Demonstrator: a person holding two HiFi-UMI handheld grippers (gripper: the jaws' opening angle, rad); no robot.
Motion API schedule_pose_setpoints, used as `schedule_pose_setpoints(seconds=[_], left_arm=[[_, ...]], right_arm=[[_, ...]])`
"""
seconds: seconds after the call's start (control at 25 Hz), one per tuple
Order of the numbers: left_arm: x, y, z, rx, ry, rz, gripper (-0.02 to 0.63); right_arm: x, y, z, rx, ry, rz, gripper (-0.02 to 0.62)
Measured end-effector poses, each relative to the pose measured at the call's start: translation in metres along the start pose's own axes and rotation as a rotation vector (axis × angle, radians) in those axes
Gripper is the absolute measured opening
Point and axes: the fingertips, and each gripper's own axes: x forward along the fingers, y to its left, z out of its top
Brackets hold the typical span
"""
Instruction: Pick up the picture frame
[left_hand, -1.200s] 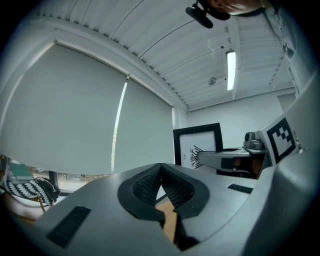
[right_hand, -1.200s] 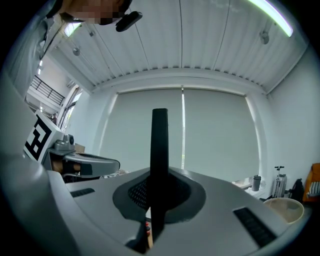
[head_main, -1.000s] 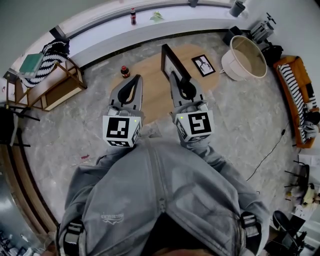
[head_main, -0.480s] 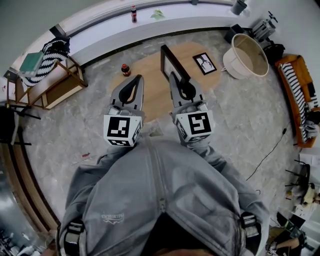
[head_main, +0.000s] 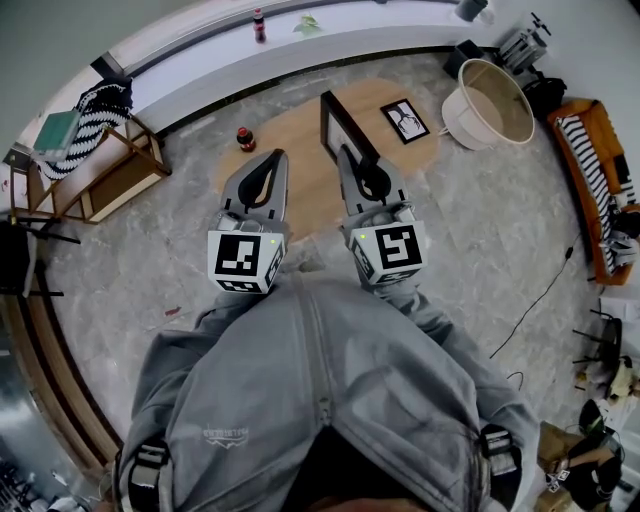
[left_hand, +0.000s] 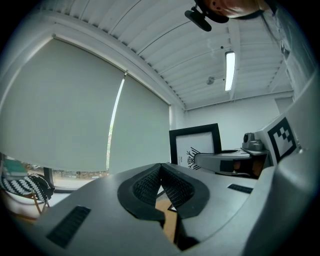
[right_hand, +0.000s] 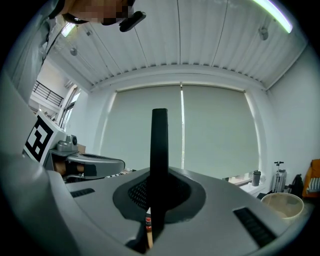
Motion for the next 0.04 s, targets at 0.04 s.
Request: schedule_pose_setpoints(seconds=[0.04], left_arm=[[0.0017, -0.0010, -0.0006, -0.001, 0.000, -0.001, 0.018]], right_arm=[[-0.0001, -0.0020, -0.0012, 0.002, 0.001, -0.001, 0.037]])
